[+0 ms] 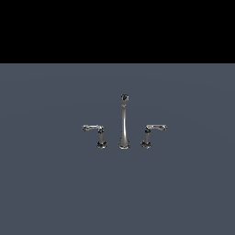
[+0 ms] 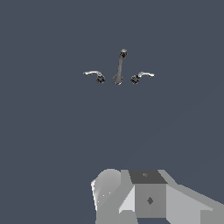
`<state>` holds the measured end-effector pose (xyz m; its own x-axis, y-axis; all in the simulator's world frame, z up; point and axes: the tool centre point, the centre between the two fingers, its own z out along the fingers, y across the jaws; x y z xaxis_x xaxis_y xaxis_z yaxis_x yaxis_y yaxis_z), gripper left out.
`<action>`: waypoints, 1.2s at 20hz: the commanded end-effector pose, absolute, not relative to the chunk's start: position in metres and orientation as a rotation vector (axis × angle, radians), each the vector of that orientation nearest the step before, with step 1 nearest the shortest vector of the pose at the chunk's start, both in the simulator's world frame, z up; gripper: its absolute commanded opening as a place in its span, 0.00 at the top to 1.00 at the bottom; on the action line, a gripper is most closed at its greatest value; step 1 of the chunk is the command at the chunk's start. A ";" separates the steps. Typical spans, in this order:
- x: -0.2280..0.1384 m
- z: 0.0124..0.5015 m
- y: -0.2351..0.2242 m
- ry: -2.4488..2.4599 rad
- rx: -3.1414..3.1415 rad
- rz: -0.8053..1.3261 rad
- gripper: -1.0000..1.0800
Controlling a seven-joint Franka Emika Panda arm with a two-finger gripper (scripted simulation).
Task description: Turn on the faucet by rotating a designated handle.
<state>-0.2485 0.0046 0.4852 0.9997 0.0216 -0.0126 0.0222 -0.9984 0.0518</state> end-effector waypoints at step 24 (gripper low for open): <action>-0.180 0.392 0.008 -0.527 3.056 -0.016 1.00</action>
<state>-0.1881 0.0090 0.4030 0.9558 -0.2940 -0.0043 -0.2935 -0.9550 0.0429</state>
